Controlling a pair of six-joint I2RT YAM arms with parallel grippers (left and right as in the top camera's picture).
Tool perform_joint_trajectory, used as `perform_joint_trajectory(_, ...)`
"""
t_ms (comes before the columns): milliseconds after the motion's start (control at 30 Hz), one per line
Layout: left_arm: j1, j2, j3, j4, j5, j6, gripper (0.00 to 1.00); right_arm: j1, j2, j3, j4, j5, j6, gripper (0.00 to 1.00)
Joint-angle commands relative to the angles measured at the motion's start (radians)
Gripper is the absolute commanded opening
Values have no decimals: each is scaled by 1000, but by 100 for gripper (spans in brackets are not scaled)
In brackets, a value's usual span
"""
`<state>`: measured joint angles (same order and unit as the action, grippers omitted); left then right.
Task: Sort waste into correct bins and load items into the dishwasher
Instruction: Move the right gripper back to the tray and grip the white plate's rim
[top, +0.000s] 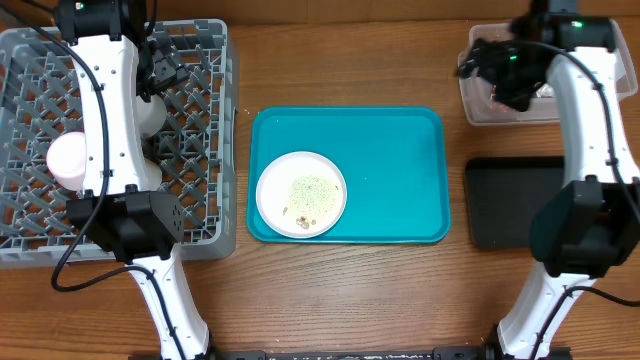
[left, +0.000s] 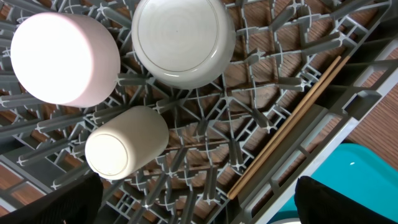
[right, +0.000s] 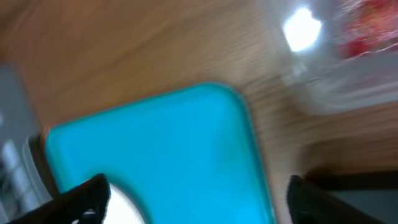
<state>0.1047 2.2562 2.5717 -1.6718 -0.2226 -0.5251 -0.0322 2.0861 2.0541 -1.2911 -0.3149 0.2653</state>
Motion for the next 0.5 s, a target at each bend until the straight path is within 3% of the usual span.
perform_joint_trajectory(0, 0, 1, 2, 2, -20, -2, 100, 96, -31, -6, -43, -105, -113, 86)
perform_joint_trajectory(267, 0, 1, 2, 2, -20, -2, 100, 348, -31, -33, -142, 63, -150, 81)
perform_joint_trajectory(367, 0, 1, 2, 2, -20, -2, 100, 436, -29, -91, -102, 88, -145, 61)
perform_joint_trajectory(467, 0, 1, 2, 2, -20, -2, 100, 504, -29, -183, -21, 118, -102, 61)
